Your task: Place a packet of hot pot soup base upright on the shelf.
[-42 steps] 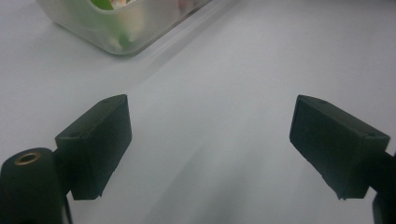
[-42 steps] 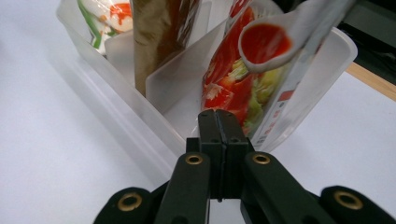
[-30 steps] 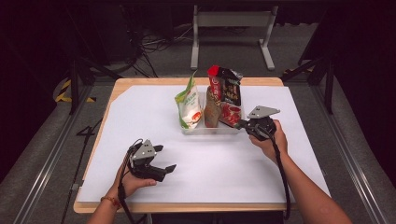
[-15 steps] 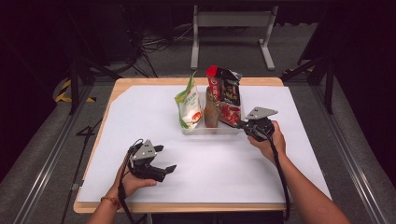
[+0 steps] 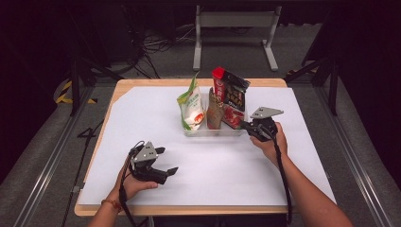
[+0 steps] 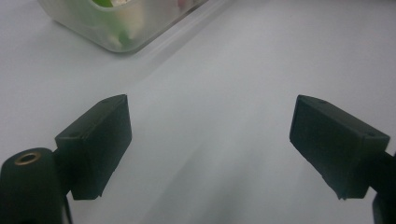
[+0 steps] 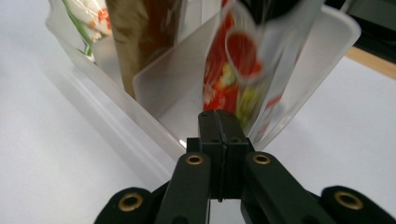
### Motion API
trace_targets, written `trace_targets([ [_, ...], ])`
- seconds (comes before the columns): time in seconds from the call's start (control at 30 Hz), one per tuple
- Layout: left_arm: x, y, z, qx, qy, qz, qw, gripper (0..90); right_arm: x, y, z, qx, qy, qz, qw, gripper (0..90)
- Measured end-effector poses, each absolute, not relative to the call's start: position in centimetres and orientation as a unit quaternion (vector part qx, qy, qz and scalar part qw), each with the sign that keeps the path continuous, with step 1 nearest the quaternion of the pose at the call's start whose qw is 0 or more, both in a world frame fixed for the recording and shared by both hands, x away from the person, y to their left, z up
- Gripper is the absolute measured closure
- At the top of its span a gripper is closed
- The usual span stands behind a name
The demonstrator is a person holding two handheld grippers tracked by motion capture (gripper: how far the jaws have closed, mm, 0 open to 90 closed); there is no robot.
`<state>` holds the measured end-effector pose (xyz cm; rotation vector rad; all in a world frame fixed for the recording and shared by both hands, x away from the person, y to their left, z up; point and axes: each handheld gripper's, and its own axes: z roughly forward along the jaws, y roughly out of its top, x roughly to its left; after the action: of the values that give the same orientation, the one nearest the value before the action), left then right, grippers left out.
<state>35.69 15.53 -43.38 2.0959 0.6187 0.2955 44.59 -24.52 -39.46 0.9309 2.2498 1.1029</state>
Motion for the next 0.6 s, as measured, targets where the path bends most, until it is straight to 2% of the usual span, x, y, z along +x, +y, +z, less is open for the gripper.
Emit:
trace_targets([
  [0.6, 35.7, 15.4, -43.3, 0.847, 0.251, 0.121, 0.453, 13.8, 42.9, -25.2, -37.8, 0.316, 0.821, 0.396, 0.264, 90.0],
])
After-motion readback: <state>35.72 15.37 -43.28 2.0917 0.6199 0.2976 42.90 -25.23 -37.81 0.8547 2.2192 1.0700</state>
